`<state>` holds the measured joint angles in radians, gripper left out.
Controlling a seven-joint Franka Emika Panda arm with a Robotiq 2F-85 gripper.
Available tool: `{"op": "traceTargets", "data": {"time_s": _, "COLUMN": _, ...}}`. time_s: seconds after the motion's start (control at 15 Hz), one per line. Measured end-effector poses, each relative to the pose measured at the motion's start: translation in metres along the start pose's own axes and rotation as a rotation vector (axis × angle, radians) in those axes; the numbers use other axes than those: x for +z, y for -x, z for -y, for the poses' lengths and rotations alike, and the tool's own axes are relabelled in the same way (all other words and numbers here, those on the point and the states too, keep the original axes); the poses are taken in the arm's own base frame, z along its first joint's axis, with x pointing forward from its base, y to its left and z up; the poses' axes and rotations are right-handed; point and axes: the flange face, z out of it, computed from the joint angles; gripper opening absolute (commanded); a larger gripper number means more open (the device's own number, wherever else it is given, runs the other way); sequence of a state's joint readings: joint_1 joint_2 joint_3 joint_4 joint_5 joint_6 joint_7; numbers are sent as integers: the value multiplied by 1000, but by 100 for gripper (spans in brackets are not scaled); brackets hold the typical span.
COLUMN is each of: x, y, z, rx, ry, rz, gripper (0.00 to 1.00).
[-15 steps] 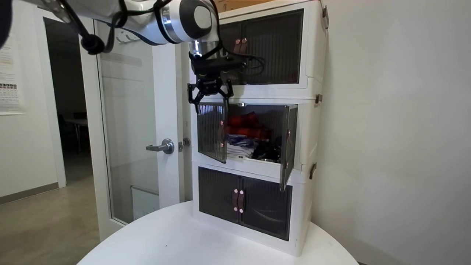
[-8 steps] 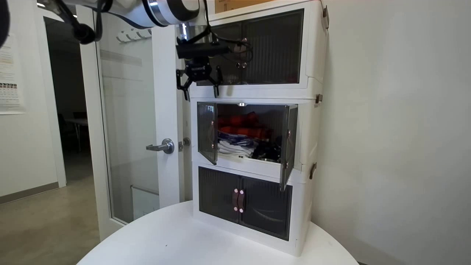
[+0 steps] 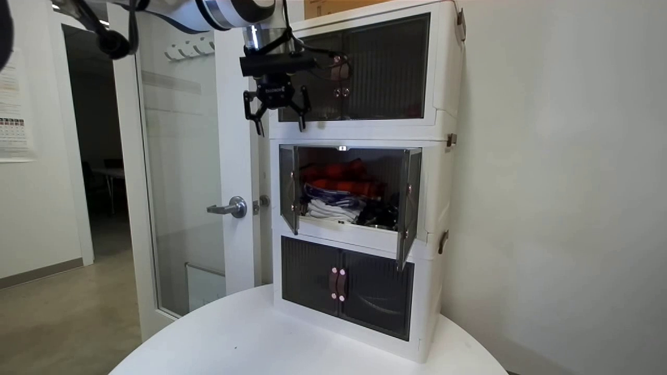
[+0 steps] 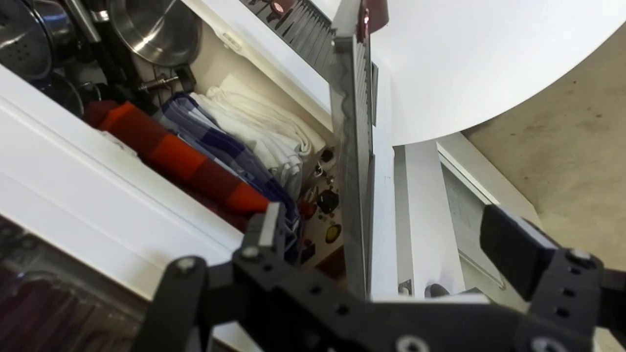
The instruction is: Open the right and left middle cabinet doors, respectively
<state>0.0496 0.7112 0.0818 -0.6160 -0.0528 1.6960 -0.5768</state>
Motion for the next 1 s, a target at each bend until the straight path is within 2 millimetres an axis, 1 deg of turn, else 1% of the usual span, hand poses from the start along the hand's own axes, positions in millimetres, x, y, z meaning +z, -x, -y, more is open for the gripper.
{"op": "traceTargets", "data": {"time_s": 0.13, "x": 10, "y": 4, "z": -1, "rx": 10, "ry": -16, "rz": 26, "gripper": 100}}
{"op": "traceTargets", "data": {"time_s": 0.33, "x": 35, "y": 7, "z": 0, "rx": 10, "ry": -49, "rz": 70, "gripper": 100}}
{"op": "traceTargets", "data": {"time_s": 0.6, "x": 68, "y": 6, "z": 15, "rx": -6, "ry": -102, "rz": 135, "gripper": 100}}
{"op": "traceTargets", "data": {"time_s": 0.73, "x": 76, "y": 2, "z": 26, "rx": -21, "ry": -119, "rz": 155, "gripper": 100}}
{"op": "traceTargets", "data": {"time_s": 1.0, "x": 74, "y": -8, "z": 47, "rx": -52, "ry": -134, "rz": 170, "gripper": 100}}
